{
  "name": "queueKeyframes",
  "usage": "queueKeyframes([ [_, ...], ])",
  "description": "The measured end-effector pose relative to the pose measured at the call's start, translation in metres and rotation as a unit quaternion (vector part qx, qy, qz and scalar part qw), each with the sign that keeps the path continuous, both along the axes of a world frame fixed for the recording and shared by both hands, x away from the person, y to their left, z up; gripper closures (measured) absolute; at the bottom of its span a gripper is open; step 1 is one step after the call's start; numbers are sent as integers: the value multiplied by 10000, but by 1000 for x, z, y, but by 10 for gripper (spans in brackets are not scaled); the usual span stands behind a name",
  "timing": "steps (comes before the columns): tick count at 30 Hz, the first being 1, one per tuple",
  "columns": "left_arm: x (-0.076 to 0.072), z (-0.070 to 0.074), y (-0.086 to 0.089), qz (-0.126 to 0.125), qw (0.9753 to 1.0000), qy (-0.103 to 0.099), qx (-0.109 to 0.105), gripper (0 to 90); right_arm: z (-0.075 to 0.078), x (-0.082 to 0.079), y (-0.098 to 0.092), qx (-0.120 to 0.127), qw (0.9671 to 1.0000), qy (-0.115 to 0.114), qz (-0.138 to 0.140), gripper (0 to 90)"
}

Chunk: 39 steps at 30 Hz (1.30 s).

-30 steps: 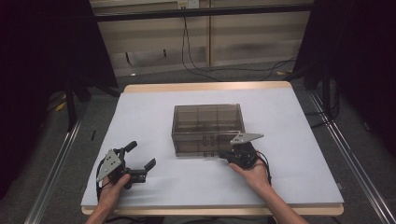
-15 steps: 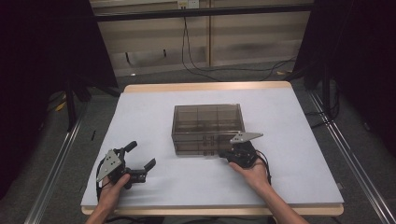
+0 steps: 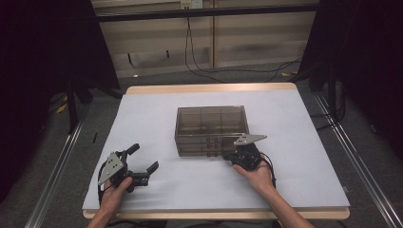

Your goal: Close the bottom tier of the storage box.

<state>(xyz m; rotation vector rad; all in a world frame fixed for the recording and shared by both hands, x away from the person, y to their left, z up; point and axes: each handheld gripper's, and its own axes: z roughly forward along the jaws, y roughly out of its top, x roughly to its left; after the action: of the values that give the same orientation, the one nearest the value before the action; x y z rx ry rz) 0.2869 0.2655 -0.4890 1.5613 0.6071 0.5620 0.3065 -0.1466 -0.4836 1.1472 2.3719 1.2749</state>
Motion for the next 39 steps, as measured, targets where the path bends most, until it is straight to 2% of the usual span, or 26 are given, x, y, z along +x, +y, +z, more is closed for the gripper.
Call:
queueKeyframes([
  [11,0,0,0,-12,10000,31,-31,5,-1,4,5,-73,10000,53,-3,900],
  [14,0,0,0,-2,10000,19,-20,5,3,9,2,40,10000,82,5,900],
  [15,0,0,0,-2,10000,18,-20,5,4,10,1,54,10000,-28,-56,900],
  [17,0,0,0,-12,10000,26,-23,5,3,11,1,83,9999,-9,-56,900],
  [20,0,0,0,-14,10000,29,-25,5,0,10,4,-60,10000,-1,3,900],
  [27,0,0,0,-13,10000,28,-30,5,-4,11,5,-126,9999,41,19,900],
  [37,0,0,0,1,10000,6,-3,5,-4,12,5,-36,9999,114,-49,900],
  [39,0,0,0,-18,10000,20,-17,5,-3,11,2,126,9999,59,-35,900],
])
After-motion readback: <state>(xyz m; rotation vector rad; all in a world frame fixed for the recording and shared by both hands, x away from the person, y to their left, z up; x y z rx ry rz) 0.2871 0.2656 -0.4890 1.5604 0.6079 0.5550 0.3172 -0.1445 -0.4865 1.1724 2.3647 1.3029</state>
